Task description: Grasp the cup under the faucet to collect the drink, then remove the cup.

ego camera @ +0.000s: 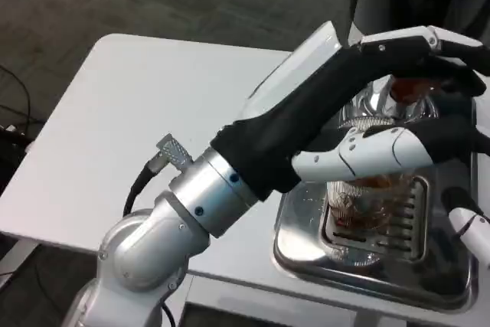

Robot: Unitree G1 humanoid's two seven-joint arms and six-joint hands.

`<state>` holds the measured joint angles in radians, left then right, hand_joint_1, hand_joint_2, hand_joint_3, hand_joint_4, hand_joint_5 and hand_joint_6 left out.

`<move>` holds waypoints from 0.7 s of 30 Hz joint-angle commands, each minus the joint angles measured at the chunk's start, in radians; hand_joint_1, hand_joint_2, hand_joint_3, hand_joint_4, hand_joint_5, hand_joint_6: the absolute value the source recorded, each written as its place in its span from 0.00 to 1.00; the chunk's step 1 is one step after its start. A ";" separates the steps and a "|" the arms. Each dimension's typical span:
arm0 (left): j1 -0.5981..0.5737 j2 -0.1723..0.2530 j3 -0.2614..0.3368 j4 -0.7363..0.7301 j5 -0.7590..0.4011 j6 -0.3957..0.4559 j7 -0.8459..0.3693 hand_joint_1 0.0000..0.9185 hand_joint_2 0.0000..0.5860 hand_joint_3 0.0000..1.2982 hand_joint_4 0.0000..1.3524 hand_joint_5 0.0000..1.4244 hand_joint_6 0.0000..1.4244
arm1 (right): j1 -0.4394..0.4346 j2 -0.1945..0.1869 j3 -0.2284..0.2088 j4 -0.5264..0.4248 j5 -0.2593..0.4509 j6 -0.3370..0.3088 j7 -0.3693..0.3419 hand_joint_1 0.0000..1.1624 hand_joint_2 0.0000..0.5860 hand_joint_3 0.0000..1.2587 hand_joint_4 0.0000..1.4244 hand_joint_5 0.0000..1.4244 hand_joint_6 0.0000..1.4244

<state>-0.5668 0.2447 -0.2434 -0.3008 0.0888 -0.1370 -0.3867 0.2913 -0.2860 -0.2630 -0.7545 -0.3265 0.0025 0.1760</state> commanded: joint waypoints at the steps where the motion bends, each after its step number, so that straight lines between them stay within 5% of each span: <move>1: 0.036 0.019 -0.005 0.003 0.004 0.007 -0.029 0.04 0.14 0.33 0.33 0.28 0.22 | 0.007 0.002 0.003 -0.012 -0.002 0.009 0.000 0.28 0.71 0.15 0.13 0.07 0.03; 21: 0.037 0.019 -0.002 0.006 0.007 0.003 -0.026 0.11 0.16 0.33 0.33 0.27 0.22 | 0.009 0.003 0.006 -0.011 -0.004 0.009 -0.003 0.29 0.72 0.15 0.13 0.07 0.03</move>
<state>-0.5636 0.2447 -0.2387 -0.3009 0.0882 -0.1374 -0.3867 0.2911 -0.2860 -0.2594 -0.7545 -0.3271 0.0064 0.1760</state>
